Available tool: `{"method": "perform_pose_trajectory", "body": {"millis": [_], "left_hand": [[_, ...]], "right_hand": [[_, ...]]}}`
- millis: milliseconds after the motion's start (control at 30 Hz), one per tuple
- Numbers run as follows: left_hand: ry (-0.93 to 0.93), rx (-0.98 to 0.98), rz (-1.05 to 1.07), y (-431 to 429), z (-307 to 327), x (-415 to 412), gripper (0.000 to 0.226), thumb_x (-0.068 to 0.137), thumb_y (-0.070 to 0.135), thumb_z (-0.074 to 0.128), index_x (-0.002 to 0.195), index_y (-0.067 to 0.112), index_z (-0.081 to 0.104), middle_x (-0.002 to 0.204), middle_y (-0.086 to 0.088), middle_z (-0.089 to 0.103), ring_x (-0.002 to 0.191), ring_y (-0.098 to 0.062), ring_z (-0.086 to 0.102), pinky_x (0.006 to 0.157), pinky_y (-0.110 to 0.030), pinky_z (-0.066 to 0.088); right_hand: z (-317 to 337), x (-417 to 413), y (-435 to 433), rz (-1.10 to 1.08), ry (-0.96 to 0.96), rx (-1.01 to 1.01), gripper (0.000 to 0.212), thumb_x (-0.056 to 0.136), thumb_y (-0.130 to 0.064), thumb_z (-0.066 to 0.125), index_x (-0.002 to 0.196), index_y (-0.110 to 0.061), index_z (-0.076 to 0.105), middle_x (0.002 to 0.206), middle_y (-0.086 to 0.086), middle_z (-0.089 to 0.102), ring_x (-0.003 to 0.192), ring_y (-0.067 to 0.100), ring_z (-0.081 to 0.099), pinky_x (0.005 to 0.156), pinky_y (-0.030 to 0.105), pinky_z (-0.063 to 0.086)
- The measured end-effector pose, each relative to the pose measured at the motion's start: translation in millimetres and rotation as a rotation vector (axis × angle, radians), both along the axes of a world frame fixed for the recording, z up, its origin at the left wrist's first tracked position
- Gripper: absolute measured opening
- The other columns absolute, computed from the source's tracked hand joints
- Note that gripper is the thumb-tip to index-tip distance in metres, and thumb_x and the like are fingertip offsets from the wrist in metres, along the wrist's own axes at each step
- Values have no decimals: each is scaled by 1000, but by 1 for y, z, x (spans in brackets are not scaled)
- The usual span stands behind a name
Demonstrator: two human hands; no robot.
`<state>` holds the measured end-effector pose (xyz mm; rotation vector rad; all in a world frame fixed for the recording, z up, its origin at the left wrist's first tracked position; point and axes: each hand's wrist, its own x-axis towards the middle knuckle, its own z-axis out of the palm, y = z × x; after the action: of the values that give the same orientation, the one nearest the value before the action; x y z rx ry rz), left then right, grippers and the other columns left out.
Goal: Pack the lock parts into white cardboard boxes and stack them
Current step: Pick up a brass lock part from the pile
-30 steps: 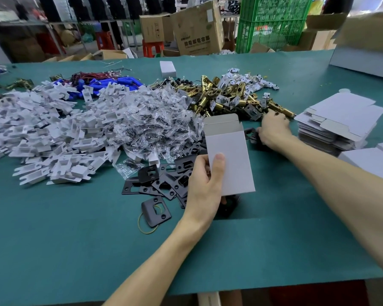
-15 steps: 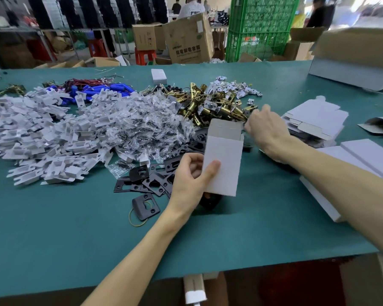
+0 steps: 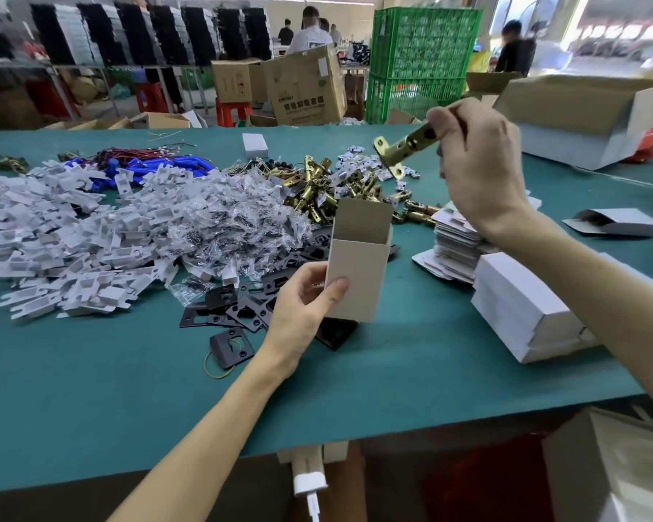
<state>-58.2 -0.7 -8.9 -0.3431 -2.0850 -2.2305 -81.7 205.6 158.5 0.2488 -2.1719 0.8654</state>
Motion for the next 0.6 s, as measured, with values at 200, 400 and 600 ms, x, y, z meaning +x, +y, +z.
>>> {"method": "perform_pose_trajectory", "body": {"millis": [200, 400, 600], "left_hand": [[-20, 4, -28, 0, 0, 4, 42, 87, 32, 75, 117, 5, 64, 114, -8, 75, 95, -12, 71, 78, -24, 57], [-96, 43, -184, -2, 0, 4, 49, 82, 21, 79, 123, 4, 58, 117, -10, 76, 101, -19, 75, 81, -26, 58], [-72, 62, -332, -2, -1, 4, 47, 90, 10, 77, 134, 8, 59, 120, -12, 76, 114, -28, 73, 93, -36, 59]], "right_hand": [[-21, 40, -14, 157, -53, 59, 25, 106, -24, 55, 106, -3, 68, 72, -11, 59, 59, 9, 55, 58, 26, 46], [-26, 38, -13, 207, -116, 111, 19, 103, -22, 61, 102, -7, 73, 71, -19, 56, 63, -4, 56, 66, 16, 43], [-29, 38, -10, 287, -230, 281, 15, 101, -23, 63, 95, -13, 74, 64, -17, 59, 58, 2, 57, 62, 23, 47]]}}
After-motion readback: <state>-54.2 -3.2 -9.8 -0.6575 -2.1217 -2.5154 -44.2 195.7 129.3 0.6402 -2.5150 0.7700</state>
